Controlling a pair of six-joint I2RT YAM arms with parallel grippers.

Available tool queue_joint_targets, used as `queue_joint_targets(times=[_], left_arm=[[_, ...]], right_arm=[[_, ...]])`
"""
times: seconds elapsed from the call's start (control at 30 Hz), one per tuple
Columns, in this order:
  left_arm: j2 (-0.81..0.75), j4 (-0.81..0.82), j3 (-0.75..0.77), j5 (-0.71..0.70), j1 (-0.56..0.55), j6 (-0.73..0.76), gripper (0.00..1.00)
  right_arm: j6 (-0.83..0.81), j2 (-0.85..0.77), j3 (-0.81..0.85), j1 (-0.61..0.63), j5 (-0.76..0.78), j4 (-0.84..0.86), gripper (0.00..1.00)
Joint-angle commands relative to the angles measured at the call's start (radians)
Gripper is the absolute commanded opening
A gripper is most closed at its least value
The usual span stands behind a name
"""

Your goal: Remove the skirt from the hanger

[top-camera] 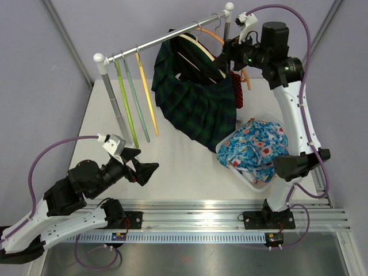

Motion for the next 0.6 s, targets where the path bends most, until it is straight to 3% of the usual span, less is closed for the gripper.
queue_joint_targets(times=[0.0, 0.17, 0.33, 0.5, 0.57], left_arm=[[0.013, 0.044, -0.003, -0.012, -0.001, -0.021, 0.99], [0.004, 0.043, -0.012, -0.019, -0.001, -0.018, 0.99], [0.008, 0.052, -0.026, -0.019, -0.001, -0.015, 0.99], [0.01, 0.052, -0.035, -0.021, -0.001, -0.015, 0.99], [0.008, 0.052, -0.039, -0.021, -0.001, -0.016, 0.99]], right_arm=[[0.003, 0.065, 0.128, 0.051, 0.155, -0.014, 0.7], [-0.035, 0.13, 0.172, 0.085, 0.197, -0.019, 0.68], [-0.064, 0.194, 0.217, 0.115, 0.219, -0.054, 0.52], [-0.1, 0.253, 0.285, 0.137, 0.251, -0.083, 0.43], [-0.118, 0.262, 0.311, 0.146, 0.274, -0.086, 0.34]])
